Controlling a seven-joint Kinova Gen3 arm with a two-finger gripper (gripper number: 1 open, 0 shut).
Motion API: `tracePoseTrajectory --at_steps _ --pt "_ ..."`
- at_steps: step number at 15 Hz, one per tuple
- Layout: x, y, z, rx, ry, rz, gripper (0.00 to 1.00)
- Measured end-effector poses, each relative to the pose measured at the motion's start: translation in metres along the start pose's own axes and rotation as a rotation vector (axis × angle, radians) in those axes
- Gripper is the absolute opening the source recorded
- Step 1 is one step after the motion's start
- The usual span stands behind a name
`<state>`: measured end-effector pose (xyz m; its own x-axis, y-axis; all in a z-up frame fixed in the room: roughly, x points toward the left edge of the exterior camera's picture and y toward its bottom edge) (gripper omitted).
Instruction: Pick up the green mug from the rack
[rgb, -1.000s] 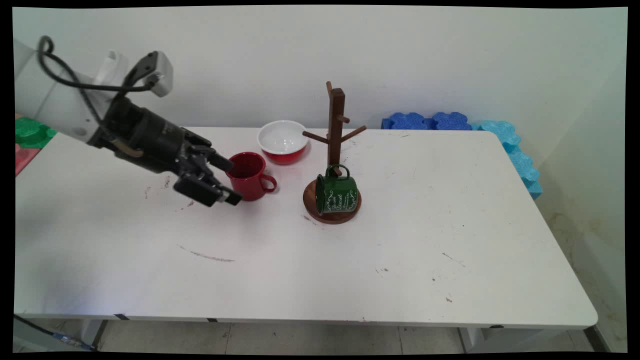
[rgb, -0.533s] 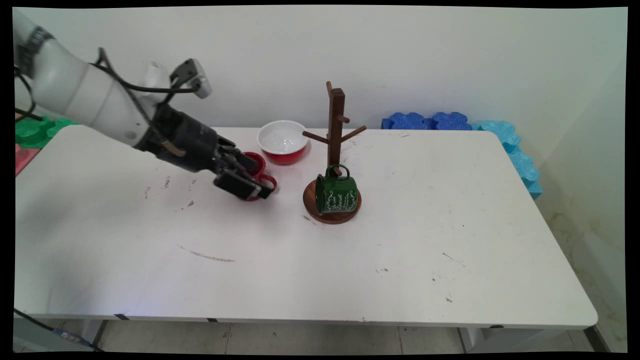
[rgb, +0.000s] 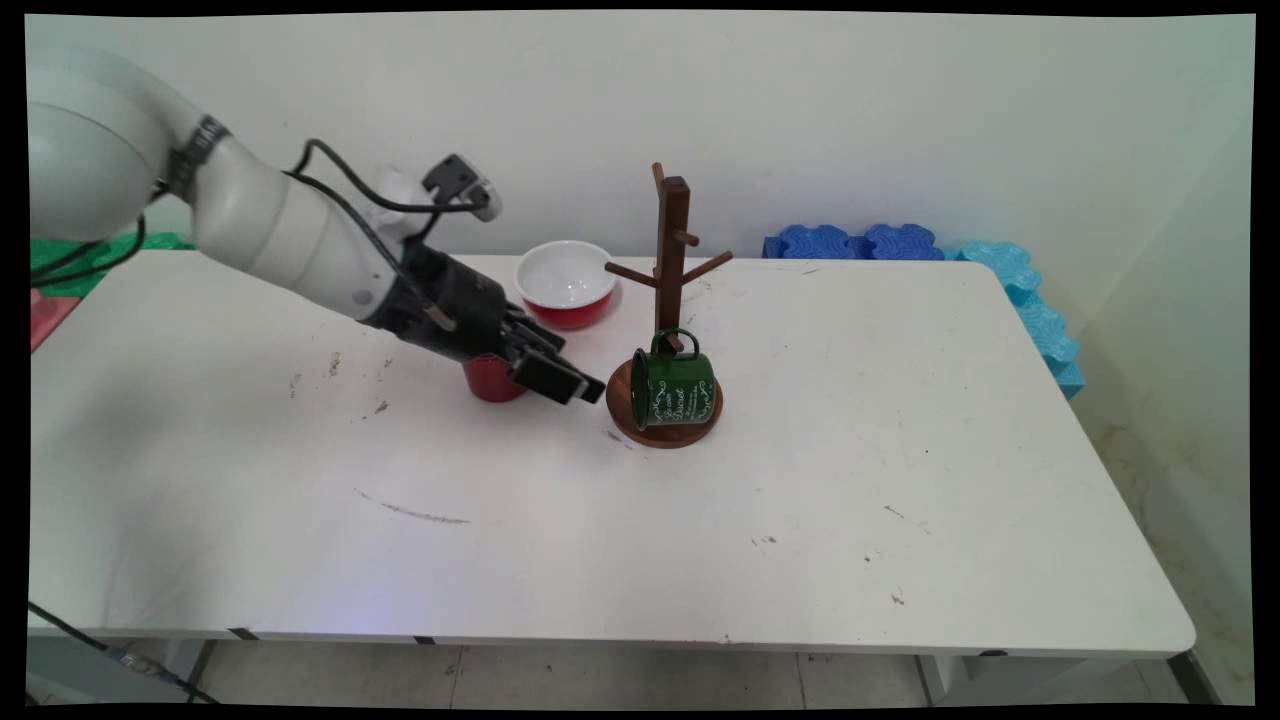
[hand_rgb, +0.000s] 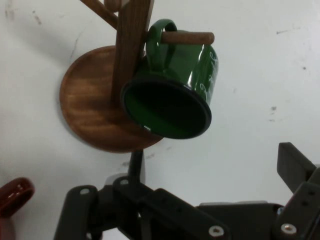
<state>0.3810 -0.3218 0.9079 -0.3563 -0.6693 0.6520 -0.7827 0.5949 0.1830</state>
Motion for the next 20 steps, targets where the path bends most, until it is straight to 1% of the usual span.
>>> tracePoseTrajectory --at_steps 5,11,20 --pt "0.0 0.004 0.031 -0.002 0.014 -0.053 1.0" --pt "-0.004 0.008 0.056 -0.006 0.028 -0.088 1.0" --pt "-0.007 0.01 0.084 -0.018 0.068 -0.116 1.0"
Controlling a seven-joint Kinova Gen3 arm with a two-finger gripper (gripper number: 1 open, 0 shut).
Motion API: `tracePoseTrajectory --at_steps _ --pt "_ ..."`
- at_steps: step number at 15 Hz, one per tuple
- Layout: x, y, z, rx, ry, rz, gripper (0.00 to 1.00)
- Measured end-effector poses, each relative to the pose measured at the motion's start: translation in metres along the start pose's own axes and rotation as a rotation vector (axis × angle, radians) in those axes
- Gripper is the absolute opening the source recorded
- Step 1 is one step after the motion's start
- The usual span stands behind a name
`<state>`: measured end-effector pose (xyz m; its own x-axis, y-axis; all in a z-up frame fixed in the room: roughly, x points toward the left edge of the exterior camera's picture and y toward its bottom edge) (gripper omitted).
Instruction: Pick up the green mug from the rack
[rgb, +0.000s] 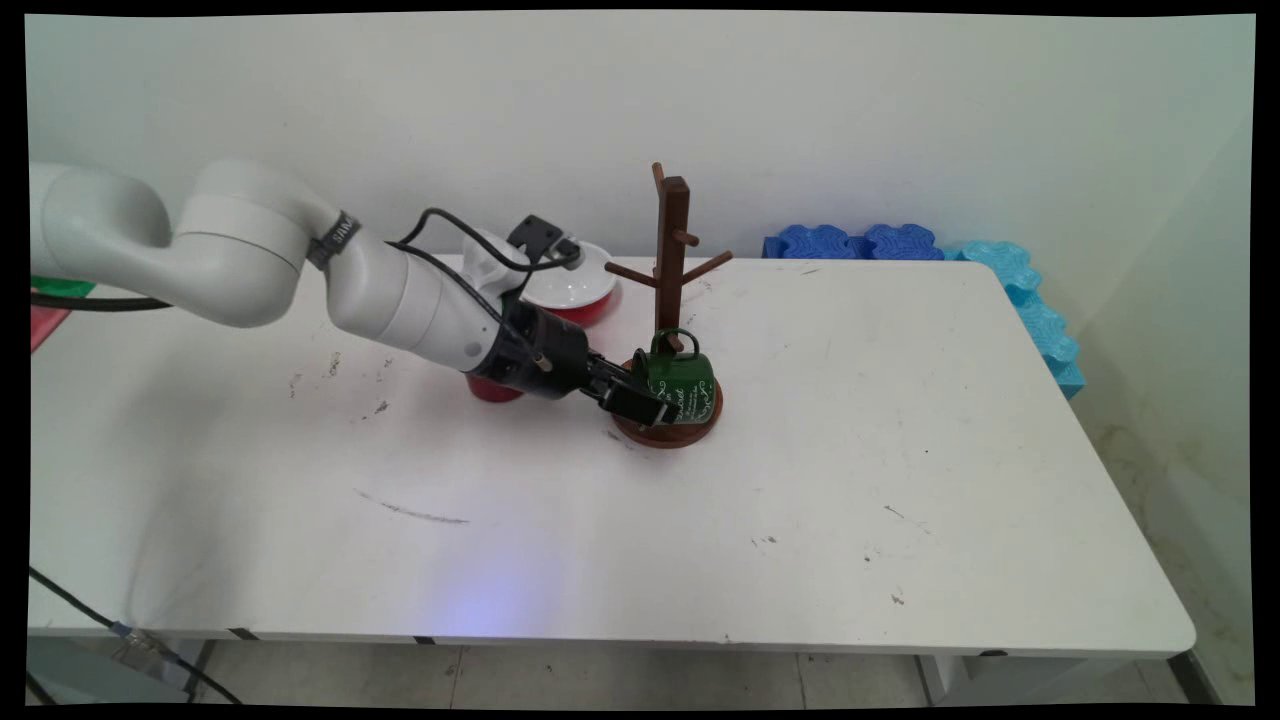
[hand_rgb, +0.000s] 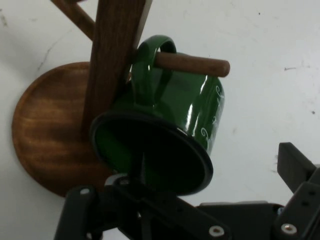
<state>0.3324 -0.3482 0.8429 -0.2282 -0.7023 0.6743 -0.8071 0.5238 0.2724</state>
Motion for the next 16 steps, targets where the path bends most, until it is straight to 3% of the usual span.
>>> tracePoseTrajectory --at_steps 16 --pt "-0.001 -0.003 0.028 -0.015 0.024 -0.023 1.0"
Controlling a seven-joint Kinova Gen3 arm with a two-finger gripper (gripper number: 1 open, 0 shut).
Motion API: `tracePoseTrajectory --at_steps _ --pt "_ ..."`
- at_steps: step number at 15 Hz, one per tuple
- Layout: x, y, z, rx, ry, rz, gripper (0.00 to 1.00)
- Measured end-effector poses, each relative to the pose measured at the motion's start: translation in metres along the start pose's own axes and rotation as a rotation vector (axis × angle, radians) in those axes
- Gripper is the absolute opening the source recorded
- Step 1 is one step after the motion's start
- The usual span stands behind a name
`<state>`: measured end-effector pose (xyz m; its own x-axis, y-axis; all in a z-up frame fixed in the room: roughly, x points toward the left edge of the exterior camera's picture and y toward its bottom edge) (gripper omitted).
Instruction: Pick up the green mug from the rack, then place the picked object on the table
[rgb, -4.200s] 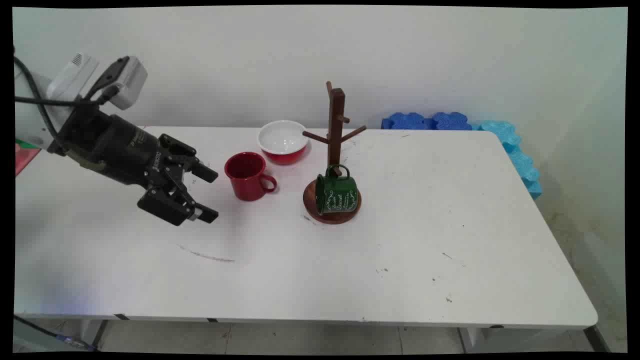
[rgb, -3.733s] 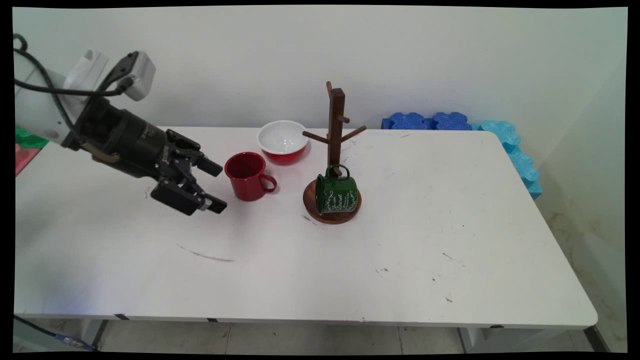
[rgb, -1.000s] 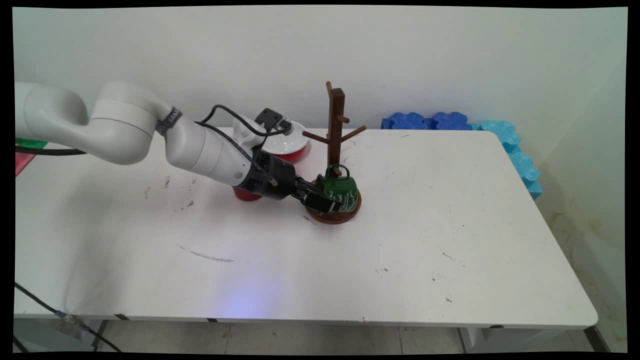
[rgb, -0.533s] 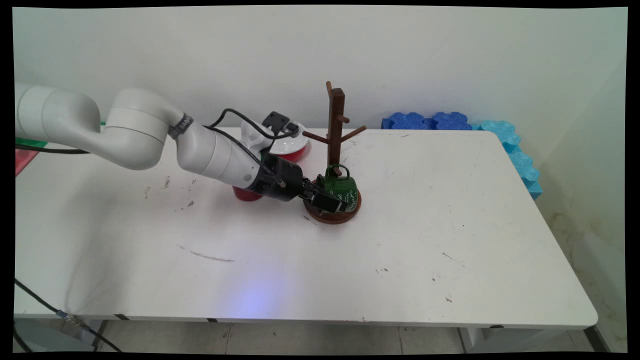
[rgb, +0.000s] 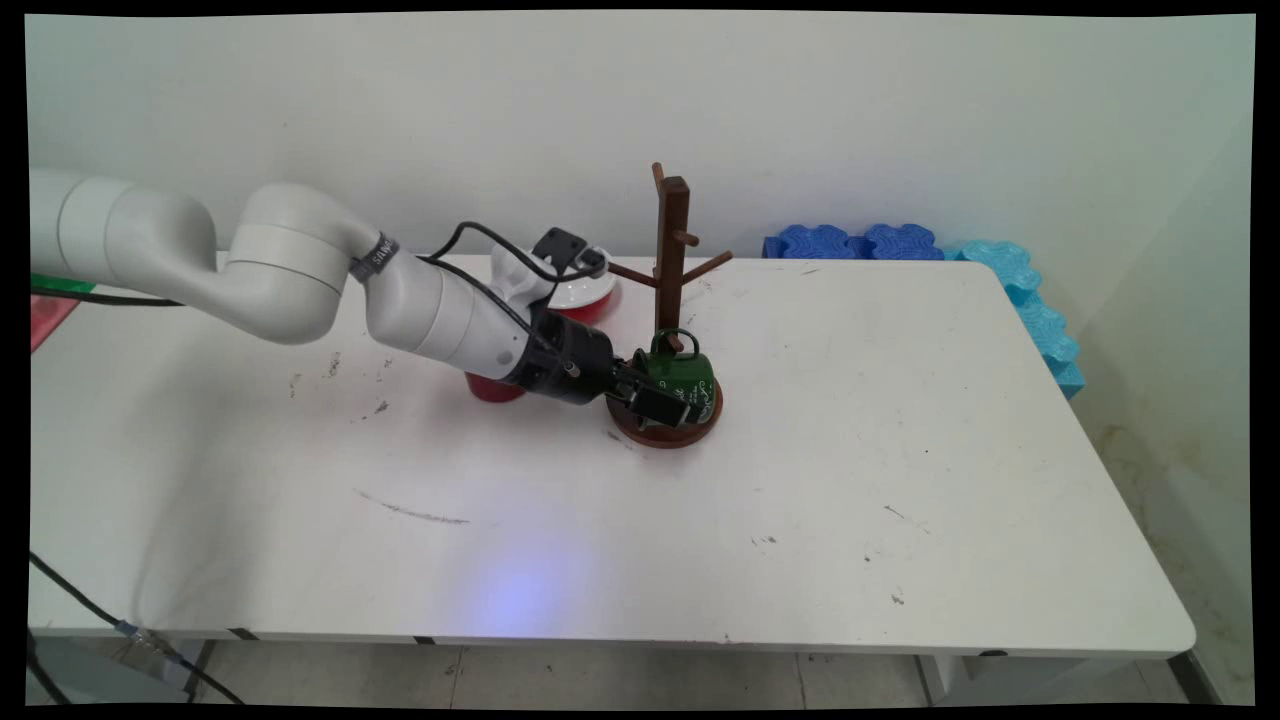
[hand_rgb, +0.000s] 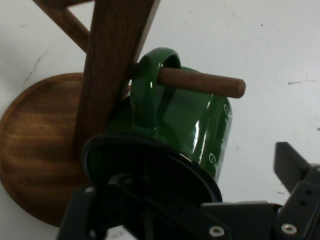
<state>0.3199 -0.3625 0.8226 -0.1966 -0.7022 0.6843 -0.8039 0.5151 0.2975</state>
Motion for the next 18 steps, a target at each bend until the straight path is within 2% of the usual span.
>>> tracePoseTrajectory --at_steps 1,2,18 --pt "-0.0003 -0.0002 0.0006 -0.001 0.0 0.0 1.0" --pt "-0.0006 -0.0002 0.0012 -0.003 0.0 0.0 0.0" --pt "-0.0084 -0.0004 -0.0002 -0.007 -0.017 0.024 0.0"
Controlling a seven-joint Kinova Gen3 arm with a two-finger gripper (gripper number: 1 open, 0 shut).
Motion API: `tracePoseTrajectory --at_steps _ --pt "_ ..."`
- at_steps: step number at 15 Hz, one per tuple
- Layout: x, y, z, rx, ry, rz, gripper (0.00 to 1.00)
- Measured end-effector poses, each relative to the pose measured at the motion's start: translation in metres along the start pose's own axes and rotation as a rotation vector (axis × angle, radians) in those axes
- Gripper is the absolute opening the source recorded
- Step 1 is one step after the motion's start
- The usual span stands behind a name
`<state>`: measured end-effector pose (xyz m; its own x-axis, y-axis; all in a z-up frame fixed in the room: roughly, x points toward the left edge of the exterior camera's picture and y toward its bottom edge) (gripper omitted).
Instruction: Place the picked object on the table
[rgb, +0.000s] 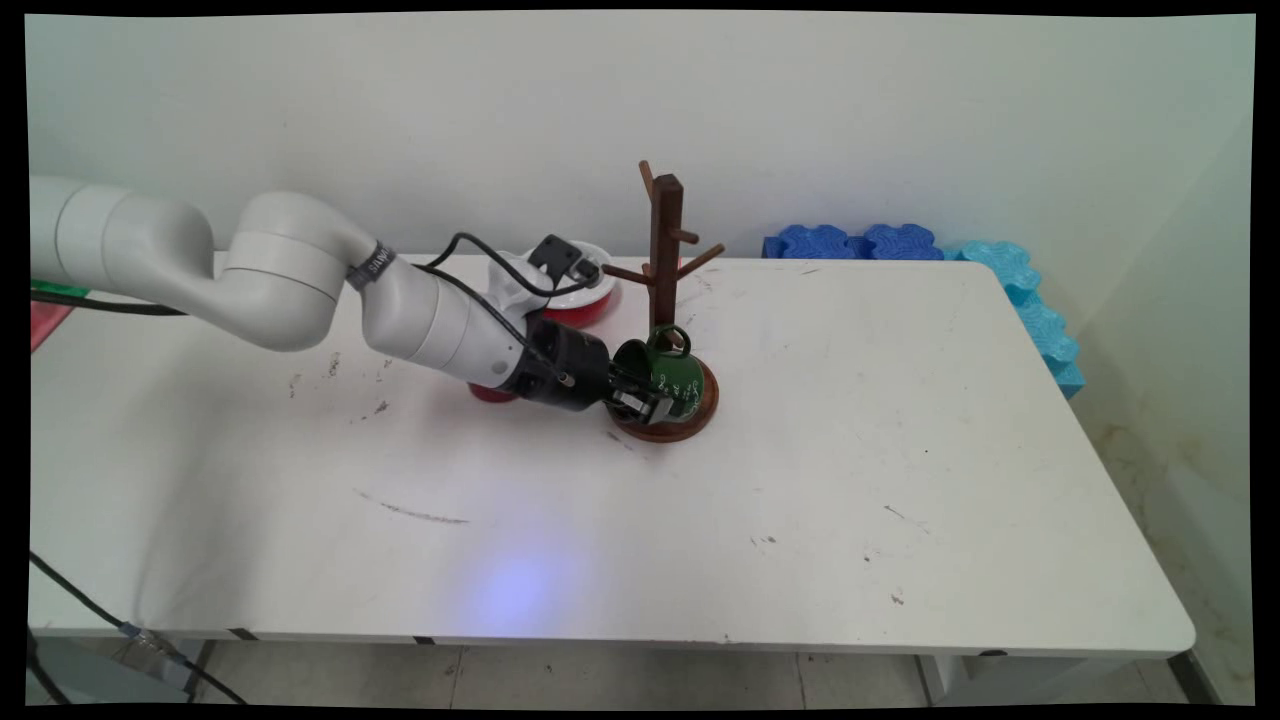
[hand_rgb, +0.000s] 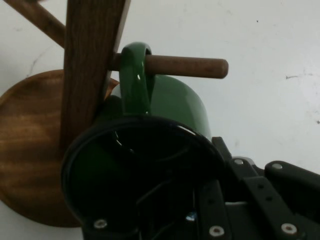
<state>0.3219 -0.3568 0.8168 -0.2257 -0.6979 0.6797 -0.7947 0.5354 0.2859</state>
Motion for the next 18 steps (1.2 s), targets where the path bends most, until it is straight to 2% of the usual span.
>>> tracePoseTrajectory --at_steps 18 --pt "0.014 -0.001 0.002 -0.017 0.0 0.103 0.0"
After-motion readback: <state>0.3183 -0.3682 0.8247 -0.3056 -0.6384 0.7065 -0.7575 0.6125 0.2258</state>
